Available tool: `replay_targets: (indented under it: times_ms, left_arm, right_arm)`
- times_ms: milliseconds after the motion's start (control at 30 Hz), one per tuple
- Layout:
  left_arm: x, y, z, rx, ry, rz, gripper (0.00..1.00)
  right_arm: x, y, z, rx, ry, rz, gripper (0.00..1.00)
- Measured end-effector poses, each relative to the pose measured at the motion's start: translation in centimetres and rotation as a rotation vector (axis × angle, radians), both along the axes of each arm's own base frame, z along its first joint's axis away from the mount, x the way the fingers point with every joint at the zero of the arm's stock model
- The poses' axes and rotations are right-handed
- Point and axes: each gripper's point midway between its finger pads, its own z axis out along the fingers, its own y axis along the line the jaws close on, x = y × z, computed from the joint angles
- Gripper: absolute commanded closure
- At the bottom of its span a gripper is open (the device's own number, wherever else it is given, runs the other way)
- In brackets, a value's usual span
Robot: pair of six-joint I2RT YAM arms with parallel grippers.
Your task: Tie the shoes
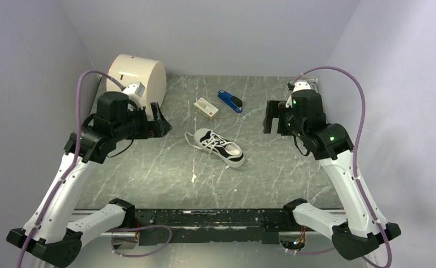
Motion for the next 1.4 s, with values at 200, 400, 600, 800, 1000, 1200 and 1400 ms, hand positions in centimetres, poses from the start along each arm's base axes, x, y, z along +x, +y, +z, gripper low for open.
replay_targets:
  times_ms: [200, 400, 600, 800, 1000, 1200, 1400]
  left_arm:
    - [-1.9, -2.2, -3.8, -0.096, 0.139, -0.076, 0.03]
    - [-2.7, -4.7, -7.0, -0.214, 0.259, -0.137, 0.03]
    - [-2.9, -6.0, -10.2, -0.266, 0.373, -0.157, 0.03]
    - [-3.3, -6.8, -13.4, -0.287, 0.477, -0.166, 0.09]
    - [-2.8, -8.1, -17.0, -0.335, 0.587, -0.156, 0.07]
    - [-0.8, -9.0, -17.1, -0.332, 0.580, -0.160, 0.07]
    - [0.7, -7.4, -12.3, -0.281, 0.384, -0.111, 0.05]
  right_arm:
    - [-0.3, 0.7, -2.1, -0.003, 0.068, 0.036, 0.00]
    - [0.5, 4.7, -9.3, -0.014, 0.285, 0.219, 0.04]
    - [0.7, 9.3, -15.7, -0.088, 0.452, 0.414, 0.20]
    - [2.0, 10.3, -20.1, -0.169, 0.519, 0.454, 0.26]
    - [3.6, 10.8, -23.3, -0.220, 0.541, 0.473, 0.46]
    - [3.6, 12.2, -25.2, -0.265, 0.534, 0.506, 0.98]
    - [2.1, 14.9, -24.0, -0.325, 0.494, 0.542, 1.00]
